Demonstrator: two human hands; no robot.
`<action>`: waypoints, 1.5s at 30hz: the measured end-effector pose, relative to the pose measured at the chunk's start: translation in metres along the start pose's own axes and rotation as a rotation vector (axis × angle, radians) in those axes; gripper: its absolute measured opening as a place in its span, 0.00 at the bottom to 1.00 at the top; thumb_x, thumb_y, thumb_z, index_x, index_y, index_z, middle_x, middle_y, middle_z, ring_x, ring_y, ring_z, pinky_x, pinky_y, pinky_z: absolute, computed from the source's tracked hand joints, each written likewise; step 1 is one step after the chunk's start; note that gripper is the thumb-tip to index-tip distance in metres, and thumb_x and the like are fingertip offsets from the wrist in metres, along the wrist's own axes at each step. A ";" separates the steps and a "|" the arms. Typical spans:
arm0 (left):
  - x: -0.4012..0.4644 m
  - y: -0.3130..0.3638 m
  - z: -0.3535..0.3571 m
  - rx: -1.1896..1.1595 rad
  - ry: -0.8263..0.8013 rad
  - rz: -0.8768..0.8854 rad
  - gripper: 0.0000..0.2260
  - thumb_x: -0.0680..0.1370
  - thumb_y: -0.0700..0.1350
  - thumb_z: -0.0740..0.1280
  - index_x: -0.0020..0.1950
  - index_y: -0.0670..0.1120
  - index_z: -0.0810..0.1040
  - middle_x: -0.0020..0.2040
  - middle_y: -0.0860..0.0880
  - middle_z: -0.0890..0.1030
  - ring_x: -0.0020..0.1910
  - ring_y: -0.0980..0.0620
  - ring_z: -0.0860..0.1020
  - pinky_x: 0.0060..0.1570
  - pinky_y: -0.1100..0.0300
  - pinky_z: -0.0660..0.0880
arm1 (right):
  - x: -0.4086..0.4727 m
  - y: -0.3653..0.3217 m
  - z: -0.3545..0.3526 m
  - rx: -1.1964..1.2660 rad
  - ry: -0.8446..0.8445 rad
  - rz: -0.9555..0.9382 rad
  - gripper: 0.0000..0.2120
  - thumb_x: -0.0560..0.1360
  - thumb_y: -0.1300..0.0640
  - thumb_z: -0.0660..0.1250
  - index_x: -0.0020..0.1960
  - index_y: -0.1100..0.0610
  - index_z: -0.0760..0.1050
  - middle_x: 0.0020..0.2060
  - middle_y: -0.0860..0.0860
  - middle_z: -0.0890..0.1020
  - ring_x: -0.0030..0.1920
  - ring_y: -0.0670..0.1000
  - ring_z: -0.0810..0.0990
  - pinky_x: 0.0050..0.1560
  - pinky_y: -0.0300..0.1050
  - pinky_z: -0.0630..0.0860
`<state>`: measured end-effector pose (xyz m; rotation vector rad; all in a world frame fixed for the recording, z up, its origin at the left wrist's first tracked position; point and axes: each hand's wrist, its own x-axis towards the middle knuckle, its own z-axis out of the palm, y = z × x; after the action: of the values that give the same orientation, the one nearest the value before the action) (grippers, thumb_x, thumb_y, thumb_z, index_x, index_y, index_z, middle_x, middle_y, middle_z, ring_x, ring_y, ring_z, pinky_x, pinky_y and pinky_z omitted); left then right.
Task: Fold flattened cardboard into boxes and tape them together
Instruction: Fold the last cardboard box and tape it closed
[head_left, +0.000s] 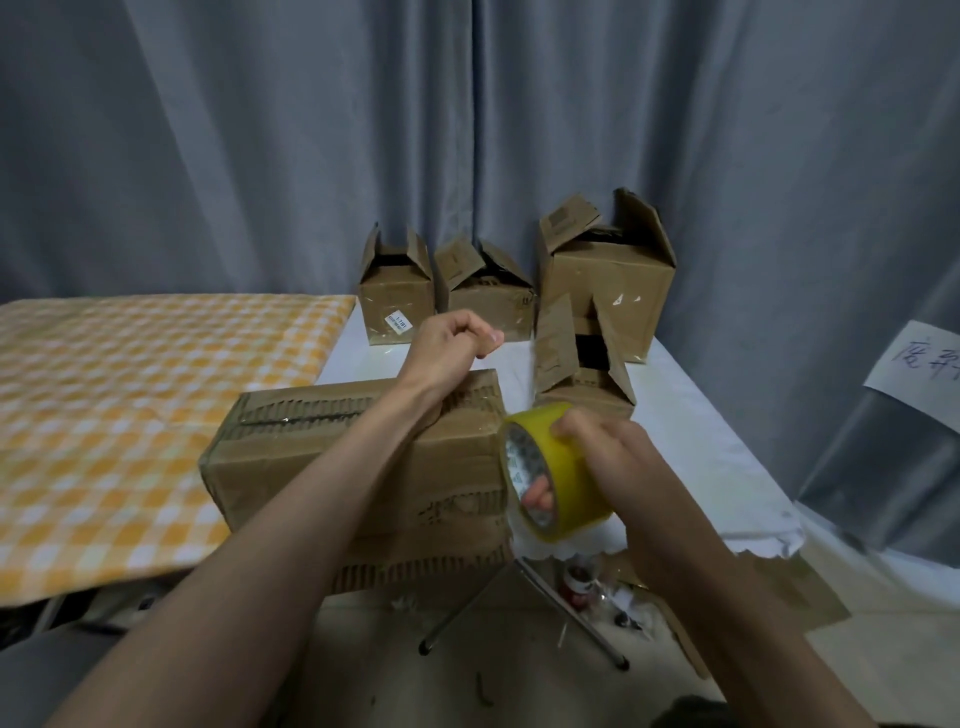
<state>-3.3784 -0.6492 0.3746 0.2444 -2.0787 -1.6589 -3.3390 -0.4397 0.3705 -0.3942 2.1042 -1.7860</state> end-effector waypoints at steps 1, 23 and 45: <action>0.002 0.000 0.000 0.017 0.014 -0.006 0.10 0.75 0.36 0.69 0.36 0.47 0.80 0.33 0.60 0.82 0.34 0.70 0.77 0.33 0.77 0.68 | -0.002 0.000 0.001 0.002 -0.017 -0.004 0.08 0.82 0.53 0.61 0.45 0.53 0.73 0.18 0.40 0.77 0.21 0.35 0.76 0.22 0.30 0.71; 0.008 -0.003 0.016 0.522 0.111 -0.023 0.04 0.77 0.41 0.71 0.42 0.43 0.82 0.45 0.49 0.83 0.49 0.51 0.79 0.50 0.60 0.73 | -0.009 0.028 0.024 -0.002 -0.124 -0.004 0.19 0.81 0.40 0.57 0.54 0.56 0.70 0.29 0.53 0.85 0.30 0.48 0.85 0.32 0.34 0.76; -0.057 -0.002 -0.027 0.807 -0.089 0.453 0.18 0.85 0.53 0.53 0.70 0.51 0.75 0.67 0.56 0.77 0.66 0.57 0.74 0.65 0.57 0.71 | 0.044 0.022 0.038 0.266 -0.146 0.055 0.20 0.83 0.46 0.61 0.63 0.63 0.68 0.40 0.62 0.86 0.31 0.55 0.82 0.32 0.44 0.79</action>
<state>-3.3161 -0.6495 0.3625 -0.0565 -2.5317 -0.5342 -3.3618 -0.4889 0.3400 -0.3775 1.7356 -1.9105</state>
